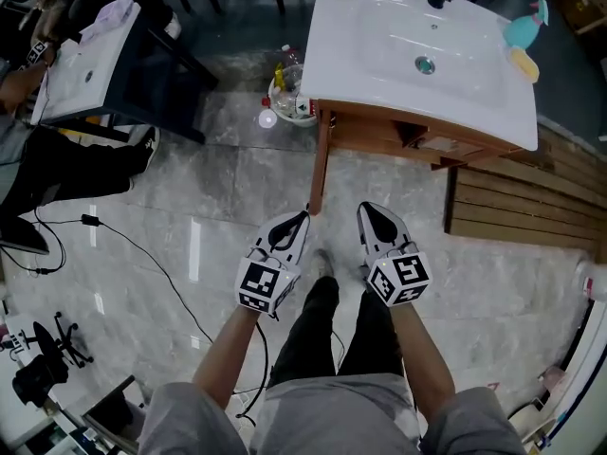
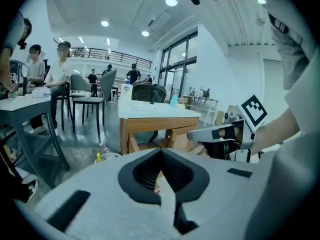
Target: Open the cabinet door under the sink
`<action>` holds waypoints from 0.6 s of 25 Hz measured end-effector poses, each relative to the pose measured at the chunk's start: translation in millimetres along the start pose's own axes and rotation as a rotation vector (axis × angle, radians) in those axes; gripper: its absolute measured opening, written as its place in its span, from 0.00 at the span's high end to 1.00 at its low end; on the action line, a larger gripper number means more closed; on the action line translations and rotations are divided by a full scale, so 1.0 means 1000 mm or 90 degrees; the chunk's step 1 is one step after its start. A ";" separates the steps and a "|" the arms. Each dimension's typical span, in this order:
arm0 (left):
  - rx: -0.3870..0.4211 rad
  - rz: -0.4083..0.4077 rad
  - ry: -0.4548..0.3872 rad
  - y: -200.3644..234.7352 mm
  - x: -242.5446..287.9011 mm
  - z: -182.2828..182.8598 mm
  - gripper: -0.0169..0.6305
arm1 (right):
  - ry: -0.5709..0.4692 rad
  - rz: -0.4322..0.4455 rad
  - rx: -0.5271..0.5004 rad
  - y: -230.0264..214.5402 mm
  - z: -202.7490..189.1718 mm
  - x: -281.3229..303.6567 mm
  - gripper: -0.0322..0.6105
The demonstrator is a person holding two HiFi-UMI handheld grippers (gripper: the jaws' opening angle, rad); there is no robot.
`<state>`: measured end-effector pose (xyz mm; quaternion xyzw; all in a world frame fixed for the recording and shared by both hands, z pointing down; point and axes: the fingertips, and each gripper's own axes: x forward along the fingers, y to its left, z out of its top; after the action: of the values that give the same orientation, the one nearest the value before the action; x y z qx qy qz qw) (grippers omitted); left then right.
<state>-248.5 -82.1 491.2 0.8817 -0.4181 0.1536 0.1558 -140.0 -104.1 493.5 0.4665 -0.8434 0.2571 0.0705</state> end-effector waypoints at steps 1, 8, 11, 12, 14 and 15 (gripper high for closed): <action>-0.001 0.005 -0.002 -0.002 -0.002 0.008 0.96 | -0.004 0.003 0.000 0.003 0.008 -0.003 0.94; -0.017 0.038 -0.032 -0.019 -0.005 0.062 0.96 | -0.032 0.012 -0.014 0.014 0.051 -0.025 0.94; -0.015 0.046 -0.045 -0.028 -0.008 0.086 0.96 | -0.043 0.015 -0.023 0.019 0.068 -0.037 0.94; -0.014 0.047 -0.051 -0.029 -0.009 0.093 0.96 | -0.048 0.015 -0.027 0.020 0.075 -0.040 0.94; -0.012 0.050 -0.060 -0.032 -0.011 0.106 0.96 | -0.060 0.017 -0.035 0.022 0.089 -0.046 0.94; -0.009 0.051 -0.063 -0.034 -0.012 0.113 0.96 | -0.066 0.018 -0.039 0.024 0.096 -0.050 0.94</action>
<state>-213.3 -98.4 379.2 0.8698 -0.4611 0.1128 0.1348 -120.8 -104.5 384.4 0.4651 -0.8597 0.2077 0.0372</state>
